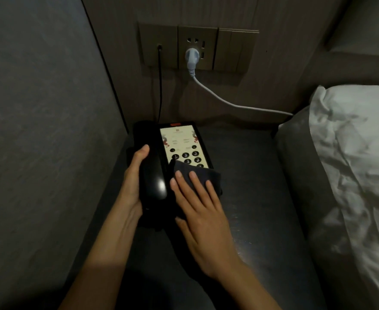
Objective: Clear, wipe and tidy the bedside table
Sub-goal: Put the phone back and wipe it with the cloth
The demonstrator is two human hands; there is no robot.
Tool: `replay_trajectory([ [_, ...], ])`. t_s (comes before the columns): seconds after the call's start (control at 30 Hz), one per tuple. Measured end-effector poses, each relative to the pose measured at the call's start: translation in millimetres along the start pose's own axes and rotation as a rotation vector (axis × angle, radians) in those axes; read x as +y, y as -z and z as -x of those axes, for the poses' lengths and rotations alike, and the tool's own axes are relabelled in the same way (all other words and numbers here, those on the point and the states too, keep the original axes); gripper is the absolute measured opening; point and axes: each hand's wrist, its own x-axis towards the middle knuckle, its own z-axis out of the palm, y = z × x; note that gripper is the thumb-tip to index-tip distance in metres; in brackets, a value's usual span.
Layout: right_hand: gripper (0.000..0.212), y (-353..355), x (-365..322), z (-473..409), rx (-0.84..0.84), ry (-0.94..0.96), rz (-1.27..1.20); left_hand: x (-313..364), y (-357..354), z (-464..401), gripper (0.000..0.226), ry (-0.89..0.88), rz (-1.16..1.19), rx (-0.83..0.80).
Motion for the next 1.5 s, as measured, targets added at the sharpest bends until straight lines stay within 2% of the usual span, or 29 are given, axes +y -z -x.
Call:
replay_trajectory([
  [0.13,0.065,2.0,0.0,-2.7,0.004,0.017,0.025,2.6,3.1,0.7,0.056,0.028,0.029,-0.063],
  [0.23,0.064,8.4,8.7,-9.5,0.016,-0.009,0.058,-1.9,-1.8,2.7,0.053,0.015,-0.051,-0.061],
  [0.4,0.060,21.4,31.6,-20.4,0.057,-0.128,0.014,-17.1,-18.9,10.7,0.070,-0.009,-0.234,-0.101],
  [0.67,0.058,31.9,66.8,-24.4,0.174,-0.341,-0.049,-30.2,-25.1,13.1,0.041,-0.061,-0.478,-0.300],
  [0.77,0.049,36.6,80.6,-22.2,0.282,-0.465,-0.188,-28.7,-24.5,15.4,0.038,-0.059,-0.498,-0.340],
  [0.87,0.035,37.4,82.4,-21.8,0.369,-0.557,-0.517,-28.4,-25.0,17.3,0.039,-0.074,-0.456,-0.304],
  [1.0,0.048,30.5,62.0,-24.8,0.367,-0.540,-0.741,-24.8,-26.8,15.0,0.060,-0.051,-0.321,-0.142],
  [1.1,0.053,20.3,45.9,-26.3,0.303,-0.501,-0.732,-17.2,-21.1,10.4,0.065,-0.074,-0.210,-0.043],
  [1.23,0.055,10.8,28.2,-23.7,0.201,-0.459,-0.678,-8.3,-7.5,8.3,0.073,-0.068,-0.145,-0.028],
  [1.3,0.055,7.4,19.9,-21.8,0.161,-0.440,-0.656,-4.3,-0.4,6.5,0.068,-0.068,-0.127,-0.007],
  [1.5,0.054,6.0,9.0,-25.8,0.181,-0.403,-0.664,4.8,9.1,4.9,0.062,-0.079,-0.145,0.010],
])
